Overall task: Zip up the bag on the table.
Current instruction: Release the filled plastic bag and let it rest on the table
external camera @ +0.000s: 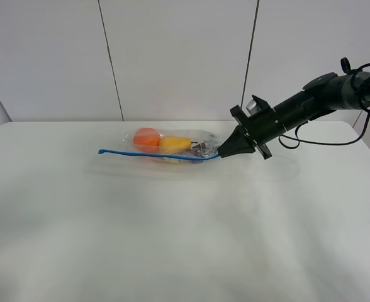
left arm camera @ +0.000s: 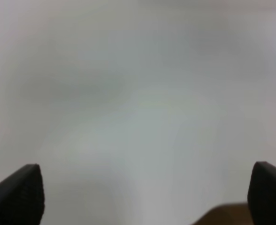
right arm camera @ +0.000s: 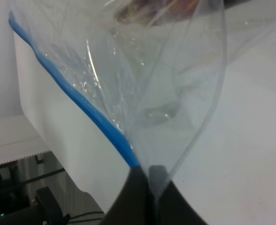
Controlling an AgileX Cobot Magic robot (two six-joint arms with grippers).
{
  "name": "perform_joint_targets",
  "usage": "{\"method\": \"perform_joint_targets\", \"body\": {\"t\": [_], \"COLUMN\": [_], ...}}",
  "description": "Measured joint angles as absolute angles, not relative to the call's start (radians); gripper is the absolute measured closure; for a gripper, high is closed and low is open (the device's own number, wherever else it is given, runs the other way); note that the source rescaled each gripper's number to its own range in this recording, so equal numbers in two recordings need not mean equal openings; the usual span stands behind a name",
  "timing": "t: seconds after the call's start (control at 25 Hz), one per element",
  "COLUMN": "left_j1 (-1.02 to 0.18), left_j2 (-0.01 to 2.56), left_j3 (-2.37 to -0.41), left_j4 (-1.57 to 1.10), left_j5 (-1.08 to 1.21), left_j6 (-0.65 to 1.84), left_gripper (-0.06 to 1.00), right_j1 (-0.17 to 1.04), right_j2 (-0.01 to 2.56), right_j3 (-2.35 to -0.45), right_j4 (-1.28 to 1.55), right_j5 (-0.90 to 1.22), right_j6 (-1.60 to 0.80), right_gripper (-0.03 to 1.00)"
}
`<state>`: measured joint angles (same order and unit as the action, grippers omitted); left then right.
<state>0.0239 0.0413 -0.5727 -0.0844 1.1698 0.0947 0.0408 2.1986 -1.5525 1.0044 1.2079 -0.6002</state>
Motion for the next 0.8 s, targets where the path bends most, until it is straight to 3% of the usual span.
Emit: {"method": "perform_joint_targets", "body": {"t": [0.6,0.72,0.8], "left_j1": [-0.067,-0.067,-0.067], "left_j2": [-0.007,-0.007,-0.007], "left_j3": [-0.57,-0.57,-0.57], "left_j4": [-0.087,-0.087,-0.087], "left_j5": [1.174,1.174,1.174], "left_j6": [0.095,0.095,0.095], "left_gripper": [-0.06,-0.06,-0.06], "right_j1": [0.041,0.041,0.041], "right_j2": [2.199,2.199,2.199], "right_j3": [-1.552,-1.552,-1.552], "right_j4": [0.999,0.979,0.964], "right_j5": [1.208,1.208,1.208], "right_j6": [-0.574,-0.558,-0.553], "right_gripper": [0.94,0.75,0.49]}}
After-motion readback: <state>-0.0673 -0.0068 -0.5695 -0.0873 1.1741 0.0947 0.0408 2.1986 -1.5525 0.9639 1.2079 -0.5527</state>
